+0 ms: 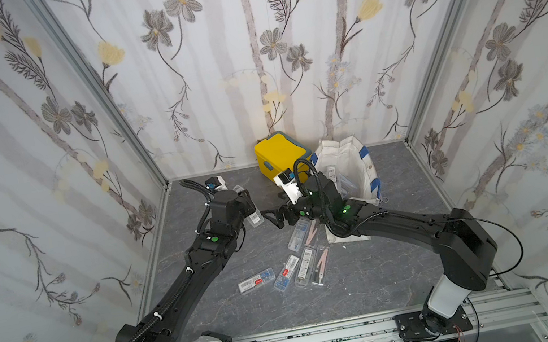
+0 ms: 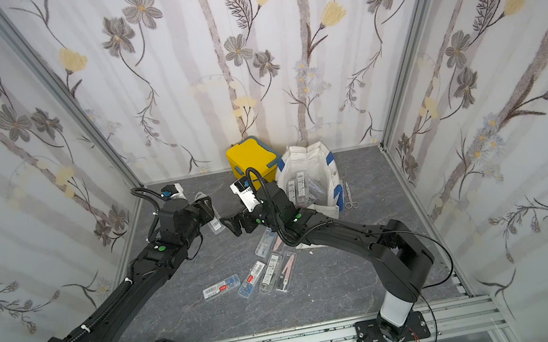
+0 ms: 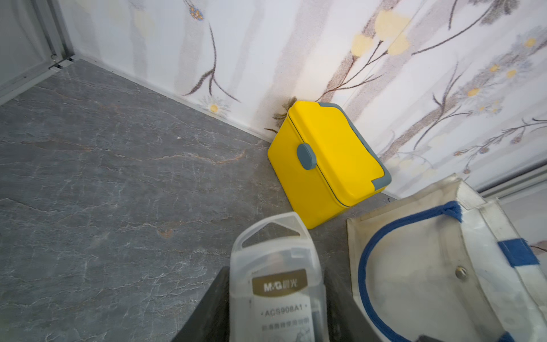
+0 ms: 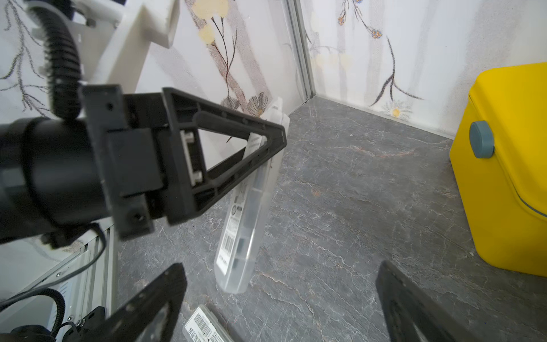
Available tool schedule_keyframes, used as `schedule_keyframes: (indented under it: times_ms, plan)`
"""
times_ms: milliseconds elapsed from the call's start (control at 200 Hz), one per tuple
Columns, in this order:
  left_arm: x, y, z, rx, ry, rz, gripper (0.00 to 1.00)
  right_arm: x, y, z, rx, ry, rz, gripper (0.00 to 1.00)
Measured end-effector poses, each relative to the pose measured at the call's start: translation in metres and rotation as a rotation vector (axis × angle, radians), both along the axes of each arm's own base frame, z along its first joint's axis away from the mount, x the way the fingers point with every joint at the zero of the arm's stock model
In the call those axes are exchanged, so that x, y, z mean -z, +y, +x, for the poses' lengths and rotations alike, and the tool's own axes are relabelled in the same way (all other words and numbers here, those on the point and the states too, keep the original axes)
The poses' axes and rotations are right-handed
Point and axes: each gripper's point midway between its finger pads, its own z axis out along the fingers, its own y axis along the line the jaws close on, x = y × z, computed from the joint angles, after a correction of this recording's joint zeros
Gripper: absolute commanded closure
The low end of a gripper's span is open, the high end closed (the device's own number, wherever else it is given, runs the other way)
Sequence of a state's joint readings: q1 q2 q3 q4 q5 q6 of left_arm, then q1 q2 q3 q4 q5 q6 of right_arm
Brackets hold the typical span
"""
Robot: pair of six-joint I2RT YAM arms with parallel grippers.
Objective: Put the compass set into the canvas bag
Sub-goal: Pick up the compass set at the center of the board.
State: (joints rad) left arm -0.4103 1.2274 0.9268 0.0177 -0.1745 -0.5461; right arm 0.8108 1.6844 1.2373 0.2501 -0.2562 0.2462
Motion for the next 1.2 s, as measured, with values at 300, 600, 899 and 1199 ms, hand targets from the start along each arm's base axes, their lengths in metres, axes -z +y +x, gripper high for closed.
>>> schedule_keyframes:
  times_ms: [300,600,899,1199]
  plan:
    - [-0.016,-0.015,-0.001,0.081,-0.062,-0.065,0.56,0.005,0.024,0.002,-0.069,0.094,0.019,0.28]
    - [-0.021,-0.02,-0.003,0.113,-0.084,-0.088,0.56,0.011,0.033,-0.003,-0.116,0.176,0.052,0.51]
    - [-0.016,-0.021,-0.004,0.121,-0.091,-0.096,0.56,0.009,0.039,-0.001,-0.144,0.226,0.108,0.77]
    - [-0.018,-0.02,-0.004,0.11,-0.114,-0.114,0.35,0.011,0.038,0.003,-0.142,0.256,0.121,0.82]
